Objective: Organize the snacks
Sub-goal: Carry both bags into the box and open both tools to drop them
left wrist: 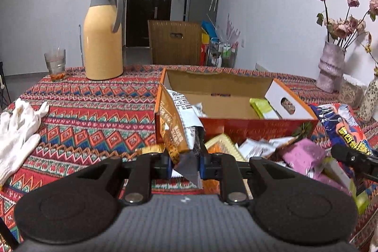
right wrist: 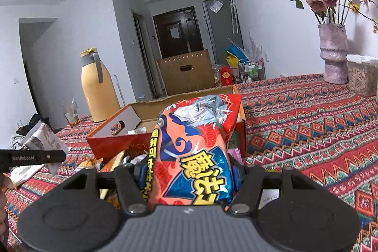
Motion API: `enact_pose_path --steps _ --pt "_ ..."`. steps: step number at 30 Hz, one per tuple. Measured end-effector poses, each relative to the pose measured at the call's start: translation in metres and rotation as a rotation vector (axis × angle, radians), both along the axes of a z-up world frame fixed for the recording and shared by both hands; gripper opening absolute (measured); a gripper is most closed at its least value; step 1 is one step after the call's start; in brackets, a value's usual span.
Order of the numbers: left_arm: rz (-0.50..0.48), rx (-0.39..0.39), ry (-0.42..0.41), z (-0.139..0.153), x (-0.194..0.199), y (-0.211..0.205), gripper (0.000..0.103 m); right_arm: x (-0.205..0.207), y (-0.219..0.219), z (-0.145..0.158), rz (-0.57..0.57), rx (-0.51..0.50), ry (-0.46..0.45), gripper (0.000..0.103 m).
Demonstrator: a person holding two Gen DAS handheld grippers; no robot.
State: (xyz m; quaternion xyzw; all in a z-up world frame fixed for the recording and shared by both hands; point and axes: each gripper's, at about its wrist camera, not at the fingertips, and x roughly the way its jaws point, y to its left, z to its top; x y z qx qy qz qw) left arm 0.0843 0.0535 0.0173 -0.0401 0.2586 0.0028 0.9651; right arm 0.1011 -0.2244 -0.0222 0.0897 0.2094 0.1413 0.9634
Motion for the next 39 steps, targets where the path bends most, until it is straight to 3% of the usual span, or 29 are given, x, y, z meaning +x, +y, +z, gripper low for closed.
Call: enact_pose_path --steps 10,28,39 --pt "0.003 -0.035 -0.056 0.02 0.025 -0.002 0.02 0.03 0.007 0.022 -0.006 -0.007 -0.05 0.061" --pt "-0.001 -0.052 -0.058 0.039 0.102 -0.022 0.02 0.121 0.027 0.055 -0.01 -0.029 -0.075 0.061" --pt "0.052 -0.064 -0.038 0.03 0.154 -0.03 0.02 0.171 0.036 0.037 -0.031 -0.038 -0.032 0.061"
